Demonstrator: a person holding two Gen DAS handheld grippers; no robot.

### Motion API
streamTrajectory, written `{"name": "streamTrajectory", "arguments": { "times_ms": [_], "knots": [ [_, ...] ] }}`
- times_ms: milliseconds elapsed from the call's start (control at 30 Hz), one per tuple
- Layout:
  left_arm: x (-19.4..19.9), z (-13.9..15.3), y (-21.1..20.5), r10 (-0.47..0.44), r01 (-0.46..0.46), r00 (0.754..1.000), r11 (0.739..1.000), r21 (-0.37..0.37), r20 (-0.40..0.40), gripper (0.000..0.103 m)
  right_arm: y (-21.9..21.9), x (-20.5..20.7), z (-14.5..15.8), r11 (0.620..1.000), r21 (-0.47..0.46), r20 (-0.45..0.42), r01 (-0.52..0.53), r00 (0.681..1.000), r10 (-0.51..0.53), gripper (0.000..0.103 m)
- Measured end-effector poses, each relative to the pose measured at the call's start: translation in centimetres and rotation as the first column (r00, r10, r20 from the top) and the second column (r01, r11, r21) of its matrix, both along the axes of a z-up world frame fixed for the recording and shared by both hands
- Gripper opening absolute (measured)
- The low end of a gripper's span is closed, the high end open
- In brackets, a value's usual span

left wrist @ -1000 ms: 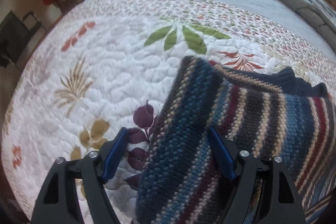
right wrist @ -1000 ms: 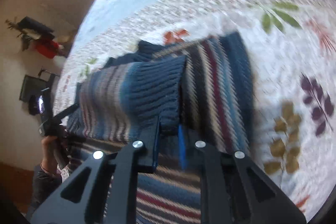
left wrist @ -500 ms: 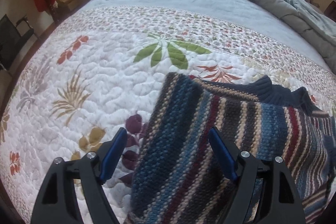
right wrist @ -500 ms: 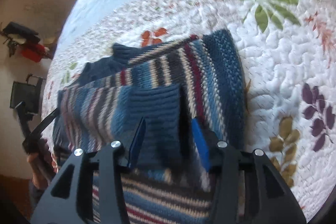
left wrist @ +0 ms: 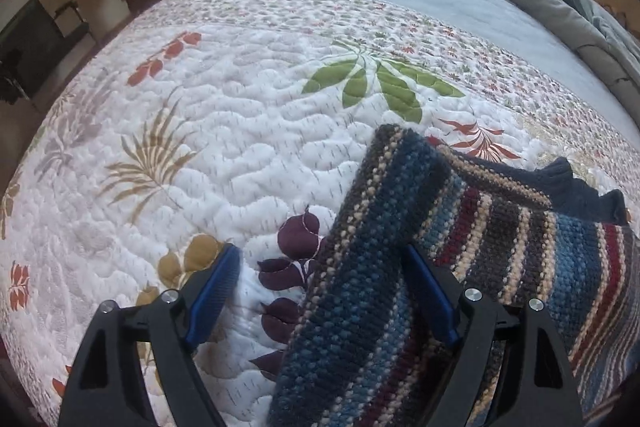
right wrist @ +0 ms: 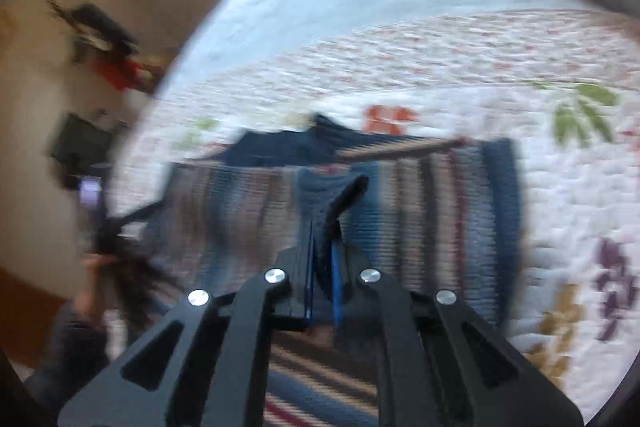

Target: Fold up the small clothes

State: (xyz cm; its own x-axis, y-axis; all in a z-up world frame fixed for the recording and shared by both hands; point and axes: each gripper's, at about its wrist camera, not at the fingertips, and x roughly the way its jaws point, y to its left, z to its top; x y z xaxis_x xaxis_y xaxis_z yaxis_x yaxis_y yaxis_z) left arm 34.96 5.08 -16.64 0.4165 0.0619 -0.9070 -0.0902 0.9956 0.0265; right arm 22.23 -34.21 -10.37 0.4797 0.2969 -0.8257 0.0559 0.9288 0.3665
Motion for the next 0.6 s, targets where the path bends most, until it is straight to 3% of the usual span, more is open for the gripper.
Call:
{"name": "streamTrajectory", "arguments": {
  "times_ms": [67, 133, 200, 267, 433, 600],
  "knots": [
    [-0.3, 0.2, 0.0, -0.009, 0.009, 1.0, 1.0, -0.009, -0.001, 0.084, -1.3, 0.4, -2.1, 0.997, -0.046, -0.108, 0.064, 0.992, -0.069, 0.006],
    [-0.7, 0.5, 0.1, -0.015, 0.015, 1.0, 1.0, -0.017, -0.002, 0.084, -2.8, 0.4, -4.9, 0.993, 0.02, -0.186, 0.114, 0.977, -0.108, 0.009],
    [-1.3, 0.9, 0.0, -0.03, 0.03, 1.0, 0.999, -0.015, -0.002, 0.083, -2.9, 0.3, -5.5, 0.989, 0.063, -0.176, 0.134, 0.977, -0.121, 0.013],
    [-2.2, 1.5, -0.2, -0.056, 0.056, 0.998, 0.998, -0.011, 0.009, 0.082, -3.3, -0.2, -5.3, 0.982, 0.106, -0.157, 0.159, 0.977, -0.141, 0.026],
    [-4.8, 3.6, -1.1, -0.123, 0.123, 0.99, 0.992, -0.001, 0.069, 0.082, -2.3, -1.8, -2.2, 0.984, -0.042, -0.047, 0.175, 0.983, -0.177, 0.029],
    [-4.9, 5.9, -4.8, -0.199, 0.208, 0.973, 0.975, -0.073, 0.115, 0.082, 1.3, -1.6, -0.8, 0.997, -0.017, -0.014, 0.07, 0.997, -0.07, 0.029]
  ]
}}
